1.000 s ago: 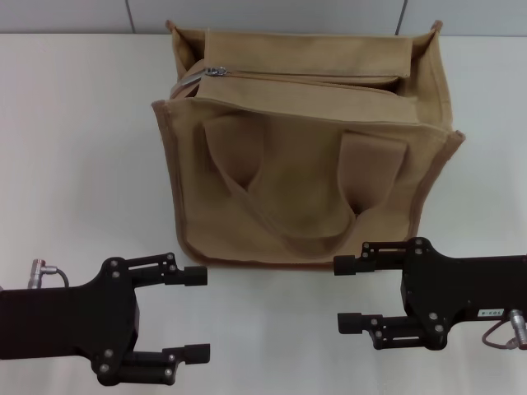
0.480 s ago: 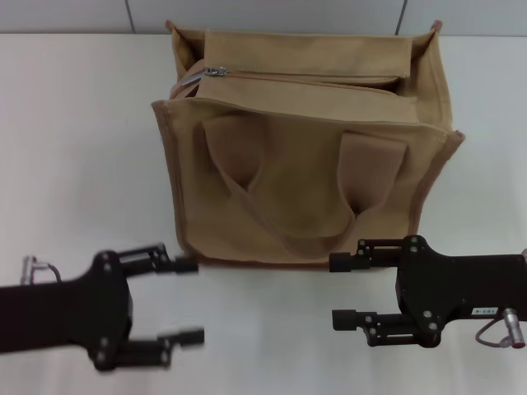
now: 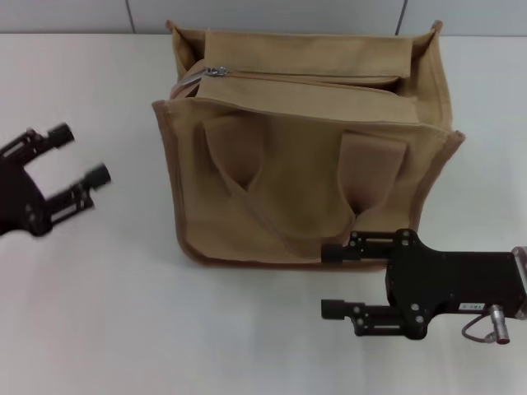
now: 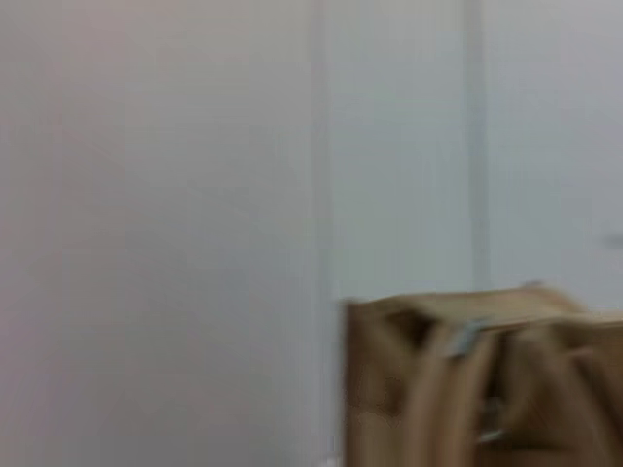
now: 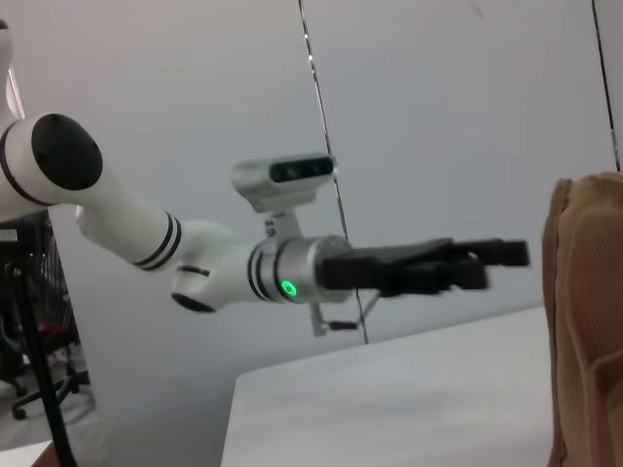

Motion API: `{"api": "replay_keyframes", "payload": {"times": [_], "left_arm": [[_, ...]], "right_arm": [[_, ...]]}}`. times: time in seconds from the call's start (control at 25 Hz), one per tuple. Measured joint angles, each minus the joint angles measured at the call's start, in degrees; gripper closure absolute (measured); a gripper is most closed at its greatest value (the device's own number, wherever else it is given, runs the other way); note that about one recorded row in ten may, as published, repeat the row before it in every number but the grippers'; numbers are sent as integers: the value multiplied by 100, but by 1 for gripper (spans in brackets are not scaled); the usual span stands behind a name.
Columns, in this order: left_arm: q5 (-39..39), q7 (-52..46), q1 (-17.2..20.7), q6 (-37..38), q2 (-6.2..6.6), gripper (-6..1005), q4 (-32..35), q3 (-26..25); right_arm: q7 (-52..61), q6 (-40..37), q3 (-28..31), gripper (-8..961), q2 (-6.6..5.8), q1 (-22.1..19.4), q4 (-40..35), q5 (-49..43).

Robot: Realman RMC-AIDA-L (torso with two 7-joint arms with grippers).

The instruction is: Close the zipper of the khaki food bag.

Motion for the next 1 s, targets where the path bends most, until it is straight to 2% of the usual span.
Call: {"api": "replay_keyframes", "payload": {"times": [0.04, 0.2, 0.44, 0.72, 0.92, 1.0], "left_arm": [[1, -51, -111, -379, -22, 260, -85, -60], [65, -83, -362, -643, -20, 265, -283, 32], [91, -47, -823, -1224, -52, 272, -364, 695], [73, 218, -1196, -1830, -75, 281, -674, 676], [-105, 268, -1278, -1916, -75, 287, -789, 639], [-735, 270, -1202, -1790, -66, 289, -910, 637]], "right_arm": [[-14, 1, -17, 287, 0, 1, 4, 112], [-15, 3, -6, 288, -1, 1, 11, 220], [-15, 22, 3, 288, -9, 1, 33, 300], [-15, 53, 2, 288, -17, -28, 171, 511], [-39, 77, 3, 289, -14, -56, 257, 550], [-61, 77, 2, 289, -14, -61, 265, 566]]}}
